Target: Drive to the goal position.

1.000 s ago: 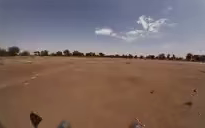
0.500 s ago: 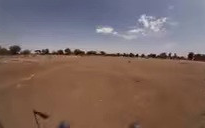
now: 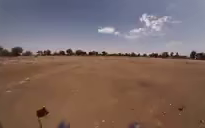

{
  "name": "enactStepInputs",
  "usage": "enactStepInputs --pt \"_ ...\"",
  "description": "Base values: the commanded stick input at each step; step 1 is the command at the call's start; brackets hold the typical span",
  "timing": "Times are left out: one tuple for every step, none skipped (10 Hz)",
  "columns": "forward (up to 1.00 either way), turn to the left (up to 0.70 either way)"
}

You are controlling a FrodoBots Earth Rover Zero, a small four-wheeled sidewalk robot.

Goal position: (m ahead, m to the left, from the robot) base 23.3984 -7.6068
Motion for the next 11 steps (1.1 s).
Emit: enactStepInputs --pt "0.7 0.0" --pt "0.7 0.0" --pt "0.7 0.0" --pt "0.7 0.0" --pt "0.7 0.0" --pt "0.7 0.0" --pt "0.7 0.0" --pt "0.7 0.0" --pt "0.7 0.0" --pt "0.7 0.0" --pt "0.7 0.0"
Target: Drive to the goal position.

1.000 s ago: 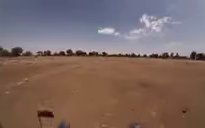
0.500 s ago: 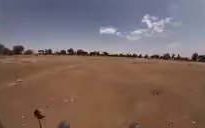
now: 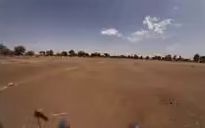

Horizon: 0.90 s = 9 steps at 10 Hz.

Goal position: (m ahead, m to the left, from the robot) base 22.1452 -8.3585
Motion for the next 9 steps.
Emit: enactStepInputs --pt "0.7 0.0" --pt "0.7 0.0" --pt "0.7 0.0" --pt "0.7 0.0" --pt "0.7 0.0" --pt "0.7 0.0" --pt "0.7 0.0" --pt "0.7 0.0" --pt "0.7 0.0"
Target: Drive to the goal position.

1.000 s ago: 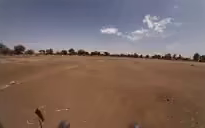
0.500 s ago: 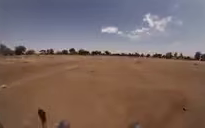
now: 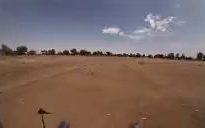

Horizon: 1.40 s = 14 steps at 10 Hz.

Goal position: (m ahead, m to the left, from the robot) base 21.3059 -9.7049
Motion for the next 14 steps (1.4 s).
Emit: enactStepInputs --pt "0.7 0.0" --pt "0.7 0.0" --pt "0.7 0.0" --pt "0.7 0.0" --pt "0.7 0.0" --pt "0.7 0.0" --pt "0.7 0.0" --pt "0.7 0.0" --pt "0.7 0.0" --pt "0.7 0.0" --pt "0.7 0.0" --pt "0.7 0.0" --pt "0.7 0.0" --pt "0.7 0.0"
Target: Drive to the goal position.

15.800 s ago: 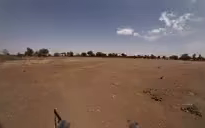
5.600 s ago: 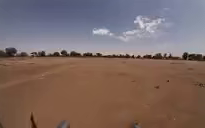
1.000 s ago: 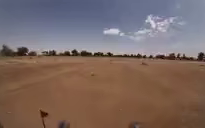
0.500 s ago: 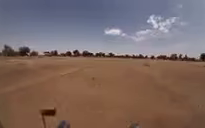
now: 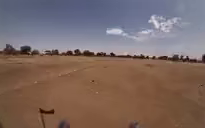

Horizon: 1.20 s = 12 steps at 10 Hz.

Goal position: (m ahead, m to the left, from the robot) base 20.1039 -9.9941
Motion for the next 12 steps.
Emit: enactStepInputs --pt "0.7 0.0" --pt "0.7 0.0" --pt "0.7 0.0" --pt "0.7 0.0" --pt "0.7 0.0" --pt "0.7 0.0" --pt "0.7 0.0" --pt "0.7 0.0" --pt "0.7 0.0" --pt "0.7 0.0" --pt "0.7 0.0" --pt "0.7 0.0"
